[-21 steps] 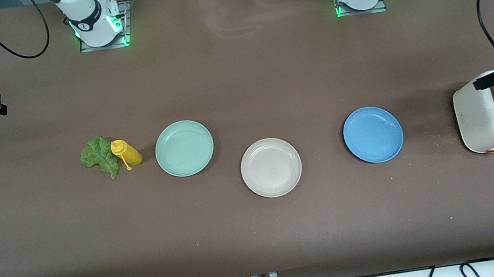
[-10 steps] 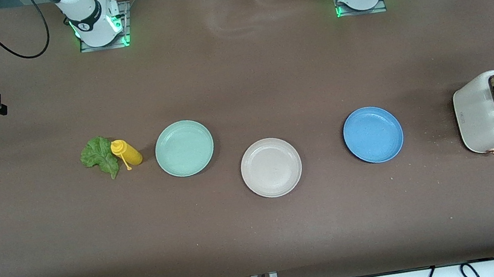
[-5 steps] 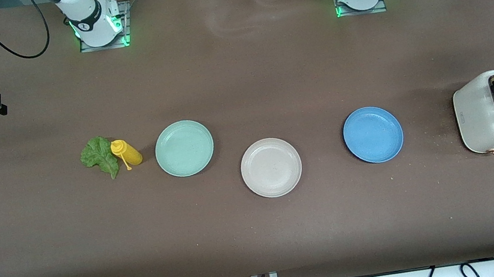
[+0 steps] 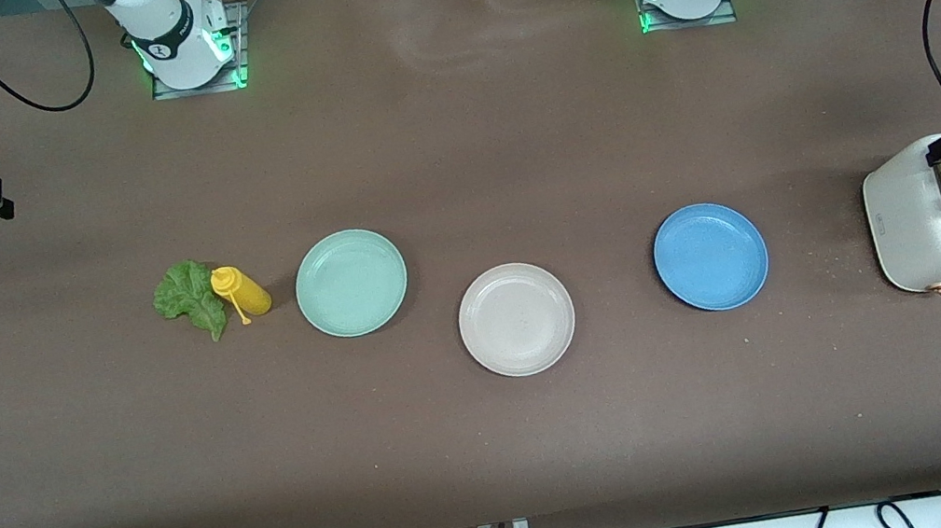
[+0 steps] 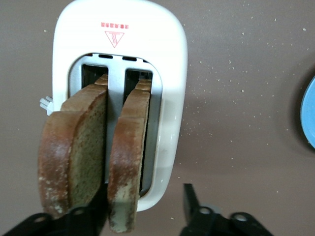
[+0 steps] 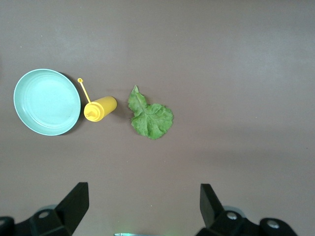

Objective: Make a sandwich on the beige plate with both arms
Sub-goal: 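Grasp the bread slice with the left gripper and lift it out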

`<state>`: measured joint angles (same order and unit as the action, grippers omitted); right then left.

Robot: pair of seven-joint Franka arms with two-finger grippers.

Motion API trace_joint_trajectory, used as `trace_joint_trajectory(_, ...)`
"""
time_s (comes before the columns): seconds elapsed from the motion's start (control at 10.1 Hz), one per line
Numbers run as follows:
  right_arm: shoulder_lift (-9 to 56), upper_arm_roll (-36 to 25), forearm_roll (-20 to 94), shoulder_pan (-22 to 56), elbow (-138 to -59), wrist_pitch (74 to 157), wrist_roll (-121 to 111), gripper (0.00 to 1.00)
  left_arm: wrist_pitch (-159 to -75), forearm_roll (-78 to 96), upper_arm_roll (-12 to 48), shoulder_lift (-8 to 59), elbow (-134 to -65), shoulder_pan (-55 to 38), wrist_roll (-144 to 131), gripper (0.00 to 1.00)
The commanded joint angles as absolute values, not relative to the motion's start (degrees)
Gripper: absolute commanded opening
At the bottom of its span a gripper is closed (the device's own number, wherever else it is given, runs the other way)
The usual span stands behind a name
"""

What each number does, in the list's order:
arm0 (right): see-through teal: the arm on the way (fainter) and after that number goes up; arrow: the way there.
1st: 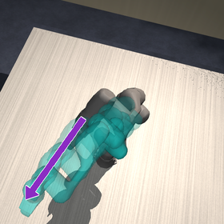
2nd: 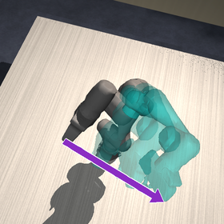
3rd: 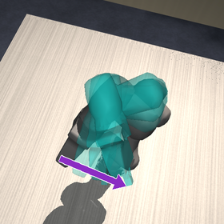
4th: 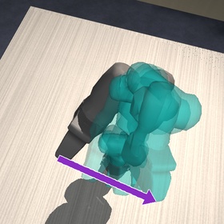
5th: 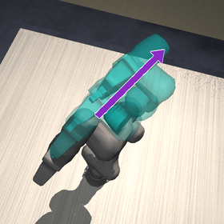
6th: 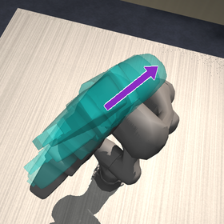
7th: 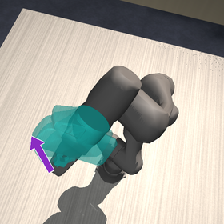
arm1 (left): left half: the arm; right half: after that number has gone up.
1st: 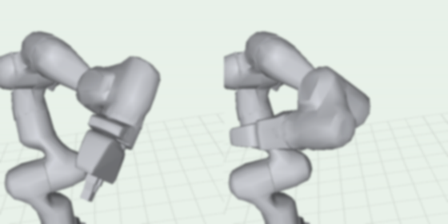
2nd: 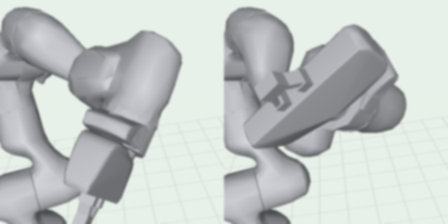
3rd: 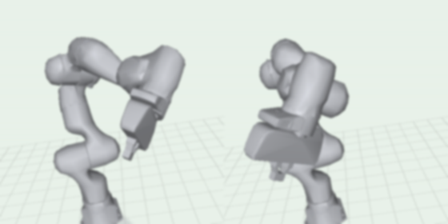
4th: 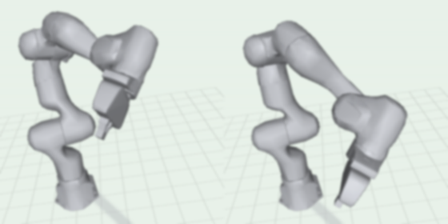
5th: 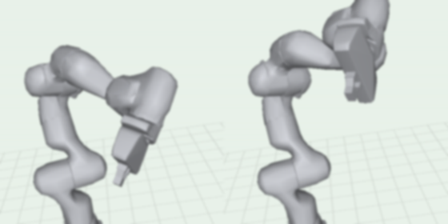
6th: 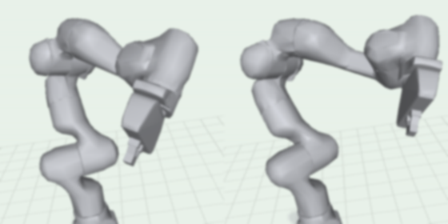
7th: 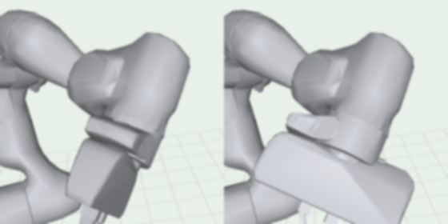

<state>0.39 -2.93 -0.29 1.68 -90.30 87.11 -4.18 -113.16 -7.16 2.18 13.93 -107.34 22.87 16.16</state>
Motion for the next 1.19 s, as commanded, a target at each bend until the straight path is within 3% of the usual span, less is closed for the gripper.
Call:
trace_joint_trajectory(0.0,-0.2,-2.8,-0.3,1.8,-90.4,86.5,-3.5,1.0,-114.1,-8.7,2.5,12.0,-108.7,24.1,19.4,0.0)
trace_joint_trajectory(0.4,-0.2,-2.8,-0.3,1.7,-90.4,86.5,-3.5,1.0,-113.2,-9.1,2.5,12.5,-105.6,24.1,19.1,0.0)
trace_joint_trajectory(0.89,-0.2,-2.8,-0.3,1.7,-90.4,86.5,-3.5,1.0,-95.3,-6.4,4.4,15.7,-86.4,23.0,22.4,0.0)
trace_joint_trajectory(1.09,-0.2,-2.8,-0.3,1.8,-90.4,86.5,-3.5,1.0,-91.8,1.5,6.3,15.8,-85.7,22.4,22.1,0.0)
